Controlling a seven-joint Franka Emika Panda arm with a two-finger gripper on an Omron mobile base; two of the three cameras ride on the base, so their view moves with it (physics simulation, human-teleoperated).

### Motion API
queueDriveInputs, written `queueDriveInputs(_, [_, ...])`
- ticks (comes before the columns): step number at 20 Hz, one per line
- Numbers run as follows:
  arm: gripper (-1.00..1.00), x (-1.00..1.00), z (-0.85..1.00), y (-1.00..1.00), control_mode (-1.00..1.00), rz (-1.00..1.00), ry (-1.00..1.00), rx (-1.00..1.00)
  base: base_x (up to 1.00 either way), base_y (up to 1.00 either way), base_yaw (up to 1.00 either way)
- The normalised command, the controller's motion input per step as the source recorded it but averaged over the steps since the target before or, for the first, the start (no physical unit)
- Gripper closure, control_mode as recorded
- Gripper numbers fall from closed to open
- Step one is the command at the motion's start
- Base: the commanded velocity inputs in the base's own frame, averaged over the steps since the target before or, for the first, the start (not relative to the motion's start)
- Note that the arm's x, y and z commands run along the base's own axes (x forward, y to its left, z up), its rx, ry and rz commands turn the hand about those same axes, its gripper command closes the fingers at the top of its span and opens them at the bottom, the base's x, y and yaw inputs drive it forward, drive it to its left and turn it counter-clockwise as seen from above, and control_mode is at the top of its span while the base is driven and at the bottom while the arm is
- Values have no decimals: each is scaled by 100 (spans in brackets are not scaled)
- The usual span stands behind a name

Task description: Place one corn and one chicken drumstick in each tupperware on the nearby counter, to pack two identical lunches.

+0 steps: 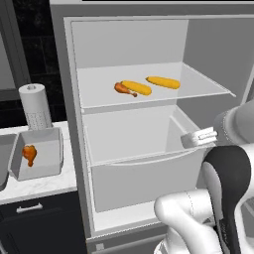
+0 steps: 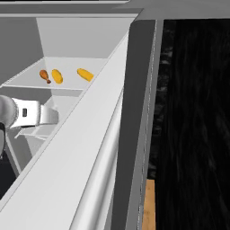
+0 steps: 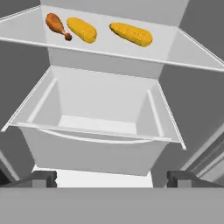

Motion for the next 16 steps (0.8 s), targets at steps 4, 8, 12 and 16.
queueDriveInputs(4, [-100,64,100,-3,-100,0,-24,0,0,0,0])
queueDriveInputs(8, [-100,80,60,-9,-100,0,-5,-1,0,0,0])
queueDriveInputs(12, [-100,98,0,-10,-100,0,0,0,0,0,0])
queueDriveInputs(16, [-100,100,-2,-9,-100,0,0,0,0,0,0])
